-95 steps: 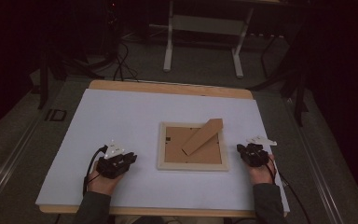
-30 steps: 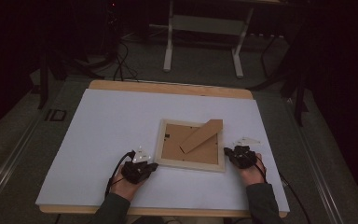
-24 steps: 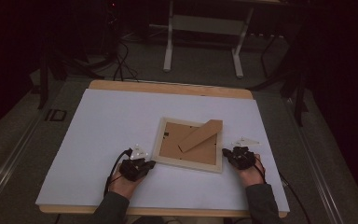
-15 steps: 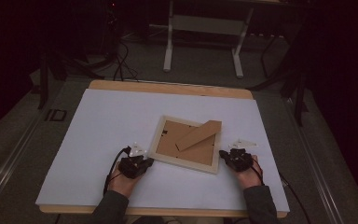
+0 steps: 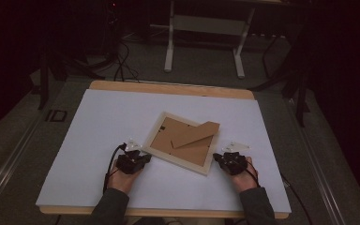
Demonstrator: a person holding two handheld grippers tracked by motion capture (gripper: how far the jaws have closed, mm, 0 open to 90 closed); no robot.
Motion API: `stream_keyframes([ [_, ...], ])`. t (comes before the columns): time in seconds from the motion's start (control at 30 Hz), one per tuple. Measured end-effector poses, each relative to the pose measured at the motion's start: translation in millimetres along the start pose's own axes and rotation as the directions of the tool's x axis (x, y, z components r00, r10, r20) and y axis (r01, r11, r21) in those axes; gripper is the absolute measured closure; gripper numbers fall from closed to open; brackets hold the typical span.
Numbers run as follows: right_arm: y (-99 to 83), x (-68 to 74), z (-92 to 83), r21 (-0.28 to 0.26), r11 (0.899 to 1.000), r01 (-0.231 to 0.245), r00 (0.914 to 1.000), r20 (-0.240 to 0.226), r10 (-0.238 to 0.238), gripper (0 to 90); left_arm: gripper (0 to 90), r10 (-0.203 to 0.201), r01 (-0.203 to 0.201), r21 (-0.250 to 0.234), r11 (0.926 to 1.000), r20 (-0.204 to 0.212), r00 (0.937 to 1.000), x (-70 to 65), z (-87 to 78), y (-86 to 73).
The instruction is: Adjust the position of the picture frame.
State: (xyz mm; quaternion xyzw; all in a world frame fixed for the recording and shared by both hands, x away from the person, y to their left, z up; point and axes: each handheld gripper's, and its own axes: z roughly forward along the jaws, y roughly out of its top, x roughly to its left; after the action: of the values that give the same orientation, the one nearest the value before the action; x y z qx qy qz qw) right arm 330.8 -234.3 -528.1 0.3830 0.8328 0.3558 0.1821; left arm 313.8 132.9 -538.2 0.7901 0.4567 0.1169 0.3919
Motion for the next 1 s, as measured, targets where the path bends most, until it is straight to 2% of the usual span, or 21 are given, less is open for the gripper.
stream_keyframes([
  [0.1,1.3,4.7,1.5,-0.002,1.0,0.018,0.9998,-0.008,-0.018,90.0,90.0,0.007,-0.007,-0.02,0.9998,-0.011,0.9999,2.8,-4.0,6.1],
  [0.17,2.1,7.8,2.5,0.0,1.0,0.029,0.9994,-0.018,-0.029,90.0,90.0,-0.017,0.016,-0.034,0.9993,-0.009,0.9998,7.2,-4.2,7.5],
  [0.27,2.9,11.4,3.9,0.0,0.999,0.041,0.9988,-0.027,-0.041,90.0,90.0,-0.038,0.037,-0.017,0.9992,-0.02,0.9991,13.1,0.2,5.8],
  [0.43,6.1,15.5,6.6,0.0,0.998,0.06,0.9963,-0.062,-0.06,90.0,90.0,-0.064,0.062,-0.044,0.9971,-0.031,0.9975,21.4,-1.1,8.4],
  [0.5,6.9,14.6,6.5,-0.004,0.998,0.057,0.9961,-0.068,-0.057,89.9,90.0,-0.058,0.056,-0.033,0.9979,-0.044,0.9974,25.0,-3.1,10.8],
  [0.63,16.4,-2.5,2.7,-0.034,0.999,0.031,0.9984,-0.045,-0.033,89.9,90.0,-0.061,0.059,-0.055,0.9968,-0.049,0.9969,30.0,-10.7,17.8],
  [0.67,16.4,-2.5,2.7,-0.034,0.999,0.031,0.9984,-0.045,-0.033,89.9,90.0,-0.061,0.059,-0.055,0.9968,-0.049,0.9969,30.0,-10.7,17.8],
  [0.7,18.4,-7.2,1.6,-0.04,0.999,0.018,0.999,-0.039,-0.02,89.9,90.0,-0.058,0.055,-0.061,0.9966,-0.058,0.9966,32.0,-14.5,22.1],
  [0.73,22.1,-18.3,0.5,-0.046,0.999,0.006,0.9998,-0.018,-0.007,89.9,90.0,-0.057,0.052,-0.068,0.9963,-0.063,0.9964,32.9,-17.0,24.5],
  [0.87,28.7,-39.9,0.8,-0.064,0.997,-0.049,0.9987,0.014,0.05,89.9,90.0,-0.029,0.022,-0.088,0.9959,-0.083,0.9961,36.7,-22.8,33.1],
  [1.0,35.2,-53.9,5.8,-0.066,0.996,-0.067,0.997,0.035,0.07,89.9,90.0,-0.014,0.006,-0.083,0.9966,-0.089,0.9959,40.6,-19.6,36.1],
])
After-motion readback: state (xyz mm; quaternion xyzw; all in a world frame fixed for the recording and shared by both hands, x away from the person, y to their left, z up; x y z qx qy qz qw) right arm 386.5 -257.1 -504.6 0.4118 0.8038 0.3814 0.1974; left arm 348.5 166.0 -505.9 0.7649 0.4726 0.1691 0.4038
